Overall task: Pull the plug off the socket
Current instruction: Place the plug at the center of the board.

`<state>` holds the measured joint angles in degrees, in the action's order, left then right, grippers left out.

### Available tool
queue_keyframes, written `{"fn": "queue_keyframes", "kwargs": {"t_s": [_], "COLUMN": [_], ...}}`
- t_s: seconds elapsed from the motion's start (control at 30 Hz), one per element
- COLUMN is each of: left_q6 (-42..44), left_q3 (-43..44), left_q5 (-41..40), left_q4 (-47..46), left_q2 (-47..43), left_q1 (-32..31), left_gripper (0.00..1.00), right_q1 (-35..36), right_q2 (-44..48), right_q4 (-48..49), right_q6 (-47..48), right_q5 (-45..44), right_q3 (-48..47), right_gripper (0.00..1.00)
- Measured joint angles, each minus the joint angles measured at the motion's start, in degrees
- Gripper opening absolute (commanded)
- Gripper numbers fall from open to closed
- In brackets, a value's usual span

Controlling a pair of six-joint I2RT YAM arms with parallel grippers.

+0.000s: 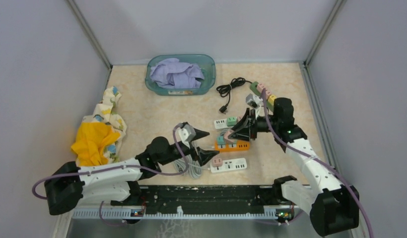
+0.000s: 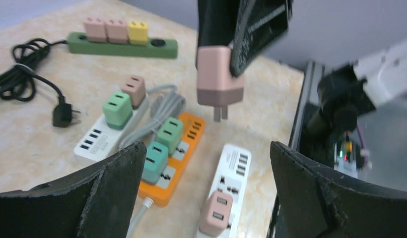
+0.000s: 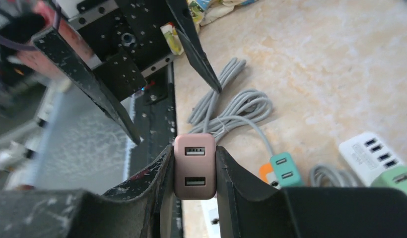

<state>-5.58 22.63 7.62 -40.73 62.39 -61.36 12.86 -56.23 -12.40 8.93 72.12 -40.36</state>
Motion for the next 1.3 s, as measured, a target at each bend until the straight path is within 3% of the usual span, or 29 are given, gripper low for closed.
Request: {"fn": "queue_keyframes", "kwargs": {"t_s": [0.1,0.2,0.47,0.67,0.83,1.3], "left_q6": [-5.90,-10.34,-16.02,-13.07,-9.07,-5.18], "left_q3": [0.04,1.75,21.59,34.73,42.58,46.53], "left_q5": [-6.71,-10.93,-13.60,-14.97,-20.87,-31.58], "left_q4": [0.76,4.15,21.03,33.07,44.65,54.71], "left_q2": [-4.00,-6.08,0.42,8.83,15.45,20.55], "left_q1": [0.02,0.11,0.11,-1.57,-6.03,-9.27], "left_gripper": [1.00,1.00,0.94,0.95,0.95,0.78], "right_q1": [-1.92,-3.37,-3.63,-3.63,-3.63,-3.63], "right_q2": [-0.66,-0.83,-1.70,-2.82,-5.14,-6.21], "right_q4": [16.35,25.33,33.40,35.04,35.47,35.58], "right_q6": [-24.11,-39.80,-59.87,-64.83,-66.51,-67.28], "right_q5": [-1.53,-4.07,-6.75,-6.64,-6.27,-6.05], "right_q3": [4.22,7.34,9.60,10.38,10.38,10.38], "right_gripper": [0.00,0.00,0.00,0.00,0.00,0.00]}}
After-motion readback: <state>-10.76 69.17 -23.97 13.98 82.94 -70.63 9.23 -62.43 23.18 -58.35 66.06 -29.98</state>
